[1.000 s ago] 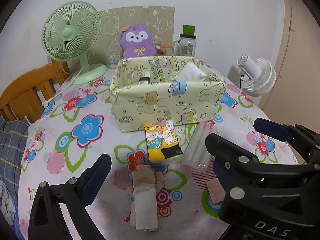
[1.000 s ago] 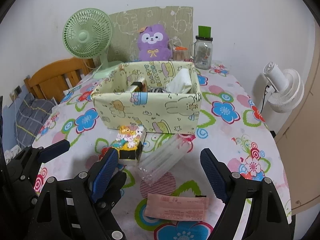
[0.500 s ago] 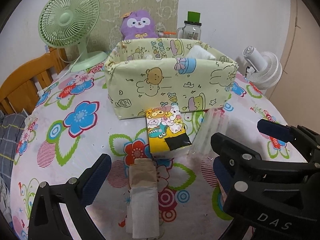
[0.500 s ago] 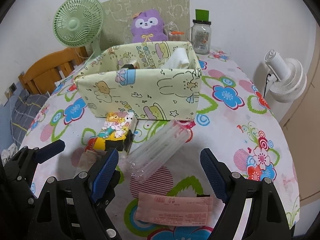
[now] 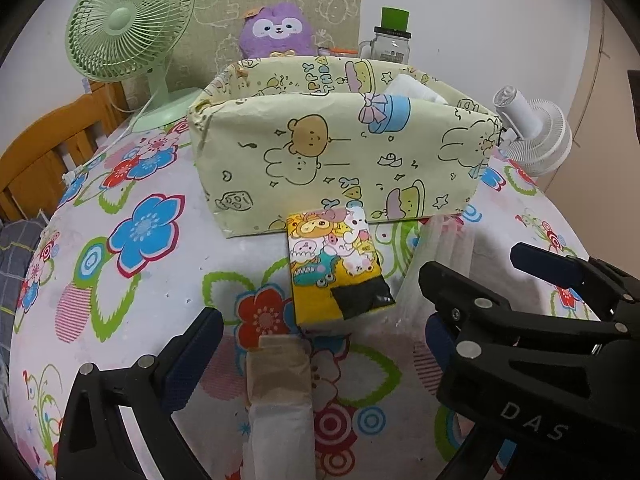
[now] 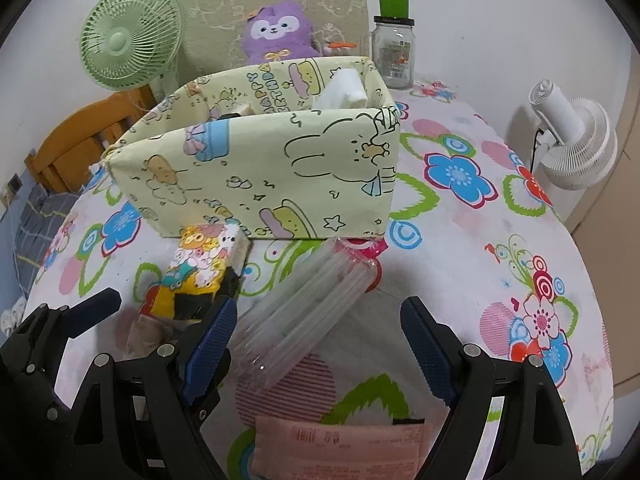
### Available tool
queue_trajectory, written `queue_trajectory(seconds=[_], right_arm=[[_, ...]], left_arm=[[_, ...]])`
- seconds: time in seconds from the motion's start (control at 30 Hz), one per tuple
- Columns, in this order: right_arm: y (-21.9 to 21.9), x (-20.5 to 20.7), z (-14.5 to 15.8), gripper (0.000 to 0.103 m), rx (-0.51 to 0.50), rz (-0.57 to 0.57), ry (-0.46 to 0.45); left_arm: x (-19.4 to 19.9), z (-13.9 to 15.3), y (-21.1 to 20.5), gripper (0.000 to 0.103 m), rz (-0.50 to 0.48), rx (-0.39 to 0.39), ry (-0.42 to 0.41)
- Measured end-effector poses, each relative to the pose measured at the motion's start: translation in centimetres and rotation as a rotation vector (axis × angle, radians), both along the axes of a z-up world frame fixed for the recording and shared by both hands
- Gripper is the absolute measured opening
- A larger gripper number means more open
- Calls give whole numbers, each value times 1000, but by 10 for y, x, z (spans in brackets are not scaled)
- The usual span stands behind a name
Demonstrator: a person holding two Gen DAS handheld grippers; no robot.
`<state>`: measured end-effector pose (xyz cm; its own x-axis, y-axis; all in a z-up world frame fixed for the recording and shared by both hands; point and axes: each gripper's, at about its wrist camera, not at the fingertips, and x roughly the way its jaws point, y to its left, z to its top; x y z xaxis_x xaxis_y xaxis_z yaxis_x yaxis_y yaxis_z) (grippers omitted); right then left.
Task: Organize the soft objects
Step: 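Move the left tool to the yellow cartoon pack and the right to the clear tubes, then grasp the yellow cartoon pack with the left tool while the right grasps the clear tubes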
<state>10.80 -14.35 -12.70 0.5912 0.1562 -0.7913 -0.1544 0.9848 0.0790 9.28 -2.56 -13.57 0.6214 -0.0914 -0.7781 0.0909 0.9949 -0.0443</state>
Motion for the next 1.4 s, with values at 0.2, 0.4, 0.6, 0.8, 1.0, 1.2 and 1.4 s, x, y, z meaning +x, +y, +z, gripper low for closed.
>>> queue_trajectory(seconds=[0.2,0.4,0.6,0.8,1.0,1.2,1.4], right_arm=[[-5,11,-1,86,14,-42,2],[-5,20,-7,86,5,-59,25],[1,23,-9,86,1,-53,12],[7,28,-16,86,-1,-50,45],[12,27,-21,79,-19,-35,56],[8,22,-20,56,2,-51,33],[6,18,-16,40,8,-36,22]], left_arm=[[12,1,-4,102,-14,12,-9],[19,-4,-5,99,-18,27,-1],[19,-4,0,90,-24,1,2],[16,-4,9,90,3,40,-4],[19,-13,6,89,-5,64,20],[20,-12,-2,63,-42,35,28],[17,-11,-5,51,-57,20,23]])
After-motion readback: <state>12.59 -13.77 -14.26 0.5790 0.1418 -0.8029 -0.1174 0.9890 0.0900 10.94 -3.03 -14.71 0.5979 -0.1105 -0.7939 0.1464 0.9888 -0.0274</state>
